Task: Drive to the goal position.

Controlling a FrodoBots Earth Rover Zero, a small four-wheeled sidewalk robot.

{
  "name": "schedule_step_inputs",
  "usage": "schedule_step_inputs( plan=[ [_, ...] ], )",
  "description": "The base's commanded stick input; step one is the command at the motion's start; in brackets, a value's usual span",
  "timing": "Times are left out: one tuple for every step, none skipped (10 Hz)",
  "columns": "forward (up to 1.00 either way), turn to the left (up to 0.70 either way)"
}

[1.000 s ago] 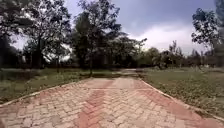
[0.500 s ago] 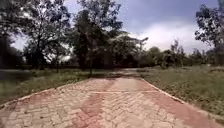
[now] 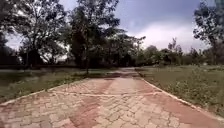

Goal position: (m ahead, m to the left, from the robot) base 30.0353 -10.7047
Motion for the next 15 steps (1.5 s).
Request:
schedule_step_inputs(
  plan=[
    [0.70,0.00],
    [0.70,0.00],
    [0.70,0.00],
    [0.70,0.00],
    [0.70,-0.11],
    [0.70,-0.30],
    [0.70,-0.35],
    [0.70,-0.35],
    [0.70,0.00],
    [0.70,0.00],
    [0.70,0.00],
    [0.70,0.00],
    [0.70,0.00],
    [0.70,0.00],
    [0.70,0.00]
  ],
)
